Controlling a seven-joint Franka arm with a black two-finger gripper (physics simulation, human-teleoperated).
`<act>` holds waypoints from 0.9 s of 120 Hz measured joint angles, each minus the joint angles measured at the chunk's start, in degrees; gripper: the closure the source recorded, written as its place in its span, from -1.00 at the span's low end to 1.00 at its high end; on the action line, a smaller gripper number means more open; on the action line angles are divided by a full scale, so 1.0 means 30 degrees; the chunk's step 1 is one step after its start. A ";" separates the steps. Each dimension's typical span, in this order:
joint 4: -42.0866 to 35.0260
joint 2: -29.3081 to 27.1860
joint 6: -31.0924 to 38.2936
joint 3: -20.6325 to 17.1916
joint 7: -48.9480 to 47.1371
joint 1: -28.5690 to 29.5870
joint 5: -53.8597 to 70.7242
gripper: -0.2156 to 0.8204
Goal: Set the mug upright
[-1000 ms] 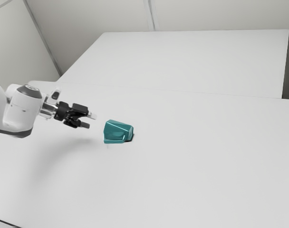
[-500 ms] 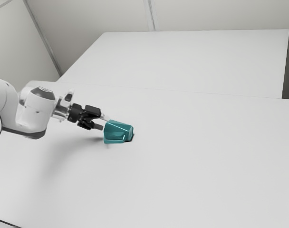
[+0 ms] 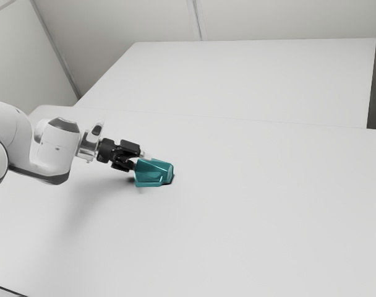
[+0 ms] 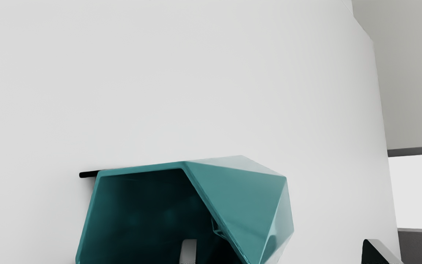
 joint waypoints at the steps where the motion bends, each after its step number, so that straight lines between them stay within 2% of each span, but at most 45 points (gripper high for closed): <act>1: -0.0001 0.0007 0.0002 0.0000 0.0004 0.0000 -0.0009 -0.28; 36: 0.0023 0.0109 0.0072 -0.0138 0.0124 0.0000 -0.0196 0.05; 72: 0.0031 0.0108 0.0250 -0.0276 0.0205 0.0003 -0.0210 0.63; 94: 0.0912 0.0108 0.0354 -0.0592 0.0224 -0.0017 -0.0047 0.83; 108: 0.1582 0.0108 0.0388 -0.0872 0.0205 -0.0021 0.0223 0.87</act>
